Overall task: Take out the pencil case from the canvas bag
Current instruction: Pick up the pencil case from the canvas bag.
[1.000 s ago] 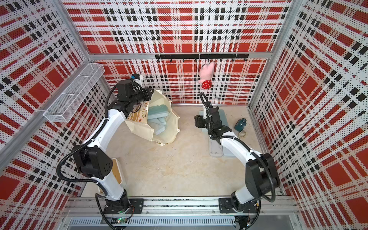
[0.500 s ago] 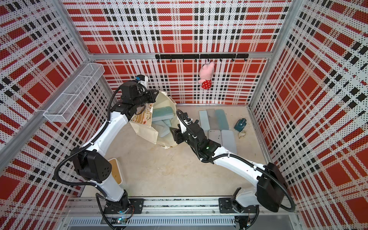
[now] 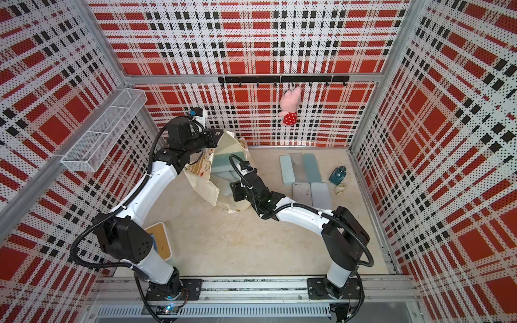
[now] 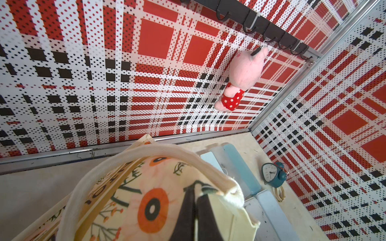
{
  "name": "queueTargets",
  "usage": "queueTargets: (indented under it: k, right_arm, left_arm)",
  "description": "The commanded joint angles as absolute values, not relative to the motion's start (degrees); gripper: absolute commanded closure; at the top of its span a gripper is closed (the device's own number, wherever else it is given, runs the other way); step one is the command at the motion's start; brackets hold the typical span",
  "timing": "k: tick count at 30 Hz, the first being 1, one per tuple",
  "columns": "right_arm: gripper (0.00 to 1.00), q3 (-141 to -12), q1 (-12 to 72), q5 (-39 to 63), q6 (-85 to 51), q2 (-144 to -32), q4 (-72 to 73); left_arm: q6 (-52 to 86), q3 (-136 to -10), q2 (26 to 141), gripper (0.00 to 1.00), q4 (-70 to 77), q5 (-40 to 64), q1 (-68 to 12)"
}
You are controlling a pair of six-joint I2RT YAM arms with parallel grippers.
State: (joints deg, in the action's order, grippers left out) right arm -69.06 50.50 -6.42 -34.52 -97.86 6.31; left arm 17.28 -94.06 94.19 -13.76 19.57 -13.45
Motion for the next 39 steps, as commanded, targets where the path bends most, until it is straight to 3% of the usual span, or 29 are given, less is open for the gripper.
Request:
queueTargets:
  k: [1, 9, 24, 32, 39]
  right_arm:
    - [0.62, -70.33, 50.71, -5.83, -44.25, -100.47, 7.28]
    - [0.57, -75.36, 50.54, -2.34, -50.76, -106.91, 8.52]
    - [0.29, -82.49, 49.22, -6.39, -52.47, -113.68, 0.09]
    - [0.27, -84.76, 48.78, -4.15, -53.61, -116.07, -1.93]
    - [0.31, -84.32, 47.61, 1.69, -56.41, -117.6, 1.32]
  left_arm:
    - [17.48, -94.03, 89.39, 1.0, -3.9, 23.08, -13.71]
    - [18.18, -93.43, 88.53, 1.0, -3.16, 24.17, -15.89]
    - [17.84, -92.66, 87.45, 1.0, -3.56, 23.76, -16.96]
    - [17.83, -92.99, 87.49, 1.0, -3.52, 23.74, -16.96]
    - [17.96, -92.99, 87.54, 1.0, -3.52, 23.84, -16.96]
